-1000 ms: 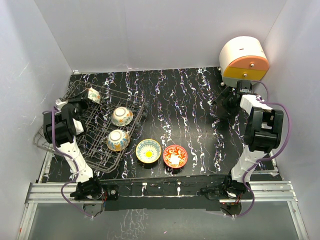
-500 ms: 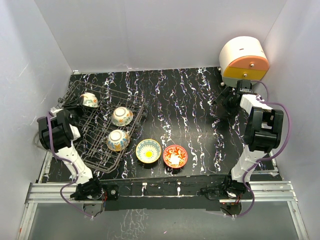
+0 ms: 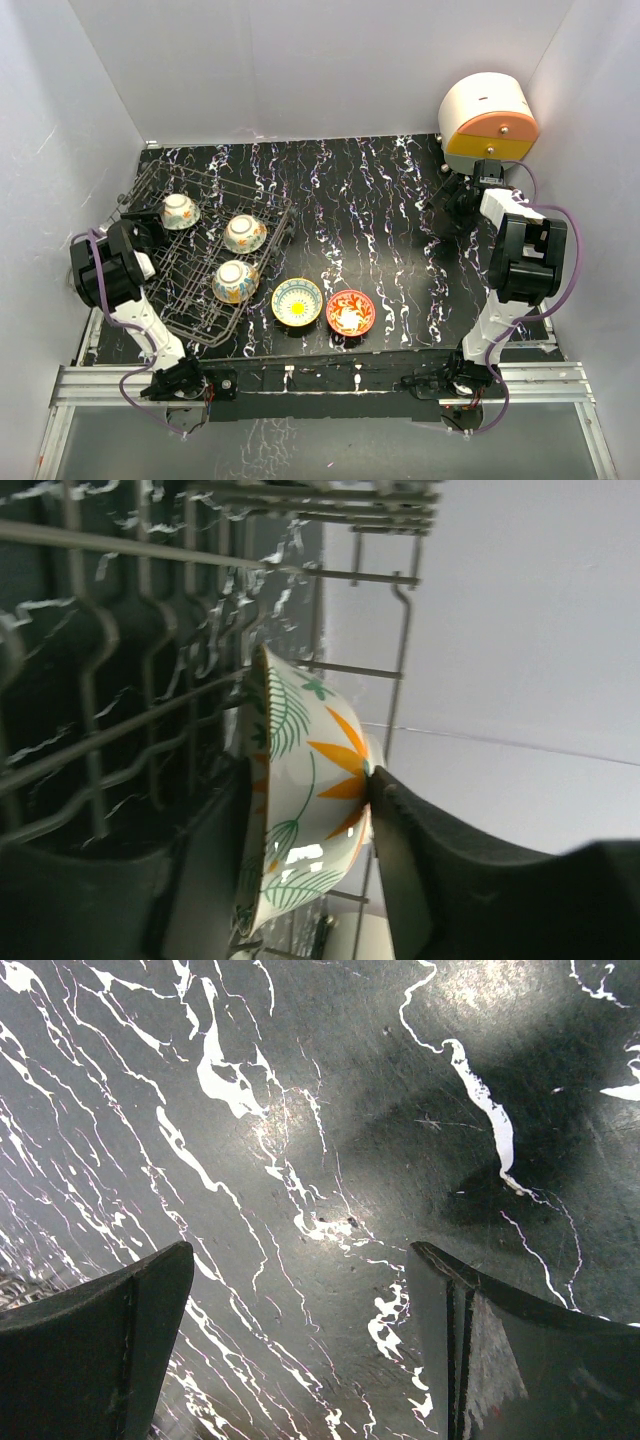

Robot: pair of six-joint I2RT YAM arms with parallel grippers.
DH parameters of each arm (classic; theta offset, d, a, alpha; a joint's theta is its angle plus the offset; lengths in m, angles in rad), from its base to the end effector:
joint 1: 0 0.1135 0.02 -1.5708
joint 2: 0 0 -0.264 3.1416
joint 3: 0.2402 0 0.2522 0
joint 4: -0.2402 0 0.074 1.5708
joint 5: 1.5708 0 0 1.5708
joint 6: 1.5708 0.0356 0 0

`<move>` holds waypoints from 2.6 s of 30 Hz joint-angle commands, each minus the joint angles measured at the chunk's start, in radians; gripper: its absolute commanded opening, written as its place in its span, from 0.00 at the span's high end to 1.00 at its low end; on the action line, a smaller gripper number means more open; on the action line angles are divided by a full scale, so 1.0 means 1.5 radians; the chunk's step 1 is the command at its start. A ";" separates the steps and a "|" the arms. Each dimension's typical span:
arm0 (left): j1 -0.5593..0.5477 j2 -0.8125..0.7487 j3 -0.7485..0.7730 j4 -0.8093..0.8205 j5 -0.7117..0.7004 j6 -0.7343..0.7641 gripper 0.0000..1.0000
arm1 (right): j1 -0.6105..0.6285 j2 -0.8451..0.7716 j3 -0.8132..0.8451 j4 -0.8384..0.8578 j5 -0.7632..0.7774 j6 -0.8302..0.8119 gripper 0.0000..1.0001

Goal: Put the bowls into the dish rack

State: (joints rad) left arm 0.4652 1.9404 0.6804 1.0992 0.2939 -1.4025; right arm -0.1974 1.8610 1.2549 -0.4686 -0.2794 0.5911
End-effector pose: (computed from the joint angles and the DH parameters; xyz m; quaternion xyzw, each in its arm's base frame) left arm 0.3211 0.1496 0.1275 -0.5492 0.5244 -0.3890 0.5216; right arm 0.3771 -0.0654 0.1811 0.3372 0.8994 0.1799 0.2120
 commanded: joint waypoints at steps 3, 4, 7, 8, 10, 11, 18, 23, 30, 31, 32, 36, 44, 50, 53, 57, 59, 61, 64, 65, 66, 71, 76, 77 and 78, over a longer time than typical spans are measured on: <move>0.002 -0.085 0.038 -0.289 -0.021 0.109 0.37 | 0.001 -0.006 0.012 0.009 -0.001 -0.013 0.11; 0.004 -0.092 0.048 -0.325 -0.023 0.125 0.34 | 0.001 -0.006 0.011 0.010 -0.002 -0.013 0.11; 0.007 -0.106 0.087 -0.443 -0.029 0.166 0.23 | 0.001 -0.008 0.006 0.014 -0.007 -0.012 0.11; 0.007 -0.113 0.098 -0.476 -0.036 0.178 0.18 | 0.001 -0.010 0.004 0.016 -0.009 -0.011 0.11; 0.007 -0.127 0.122 -0.535 -0.053 0.205 0.08 | 0.001 -0.015 -0.002 0.019 -0.012 -0.010 0.11; 0.007 -0.134 0.136 -0.569 -0.061 0.220 0.06 | 0.001 -0.017 -0.004 0.020 -0.013 -0.010 0.11; 0.007 -0.202 0.249 -0.802 -0.110 0.342 0.03 | 0.001 -0.026 -0.022 0.033 -0.022 -0.008 0.10; 0.005 -0.264 0.292 -0.918 -0.131 0.397 0.03 | 0.001 -0.027 -0.032 0.050 -0.041 0.003 0.10; -0.160 -0.314 0.334 -0.951 -0.205 0.462 0.03 | 0.001 -0.020 -0.016 0.049 -0.044 0.005 0.10; -0.216 -0.314 0.345 -0.947 -0.220 0.474 0.03 | 0.001 -0.019 -0.015 0.051 -0.045 0.007 0.10; -0.276 -0.311 0.360 -0.951 -0.238 0.484 0.03 | 0.001 -0.020 -0.017 0.054 -0.045 0.009 0.10; -0.513 -0.300 0.408 -0.975 -0.282 0.542 0.04 | 0.001 -0.029 -0.028 0.057 -0.046 0.016 0.10; -0.816 -0.298 0.438 -1.122 -0.292 0.604 0.08 | 0.001 -0.056 -0.052 0.055 -0.042 0.013 0.10; -0.946 -0.302 0.426 -1.243 -0.323 0.576 0.11 | 0.001 -0.071 -0.067 0.054 -0.039 0.008 0.10; -0.982 -0.313 0.405 -1.268 -0.335 0.560 0.14 | 0.001 -0.073 -0.083 0.057 -0.041 0.007 0.10; -1.022 -0.307 0.368 -1.269 -0.337 0.535 0.17 | 0.001 -0.101 -0.102 0.059 -0.039 0.006 0.10; -1.044 -0.303 0.352 -1.263 -0.354 0.514 0.17 | 0.000 -0.109 -0.107 0.059 -0.039 0.005 0.10; -1.061 -0.301 0.329 -1.252 -0.366 0.498 0.19 | 0.001 -0.114 -0.112 0.057 -0.038 0.004 0.10; -1.093 -0.311 0.296 -1.224 -0.378 0.493 0.21 | 0.001 -0.122 -0.120 0.056 -0.041 0.003 0.10; -1.103 -0.319 0.284 -1.213 -0.382 0.494 0.21 | 0.001 -0.125 -0.122 0.056 -0.041 0.003 0.10; -1.112 -0.327 0.270 -1.200 -0.385 0.499 0.22 | 0.001 -0.127 -0.125 0.056 -0.041 0.001 0.10; -1.124 -0.375 0.196 -1.132 -0.390 0.531 0.25 | 0.001 -0.137 -0.133 0.055 -0.042 0.000 0.10; -1.125 -0.375 0.161 -1.107 -0.436 0.554 0.32 | 0.001 -0.140 -0.140 0.058 -0.047 0.002 0.10; -1.125 -0.373 0.156 -1.098 -0.441 0.563 0.32 | 0.001 -0.141 -0.142 0.060 -0.048 0.003 0.10; -1.125 -0.369 0.151 -1.089 -0.447 0.571 0.32 | 0.001 -0.140 -0.142 0.061 -0.048 0.004 0.10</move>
State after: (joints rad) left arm -1.2213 1.4014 0.9321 -0.5900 -0.3046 -0.5991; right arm -0.1974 1.7008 1.0485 -0.4168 -0.3405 0.6041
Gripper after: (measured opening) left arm 0.683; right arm 0.896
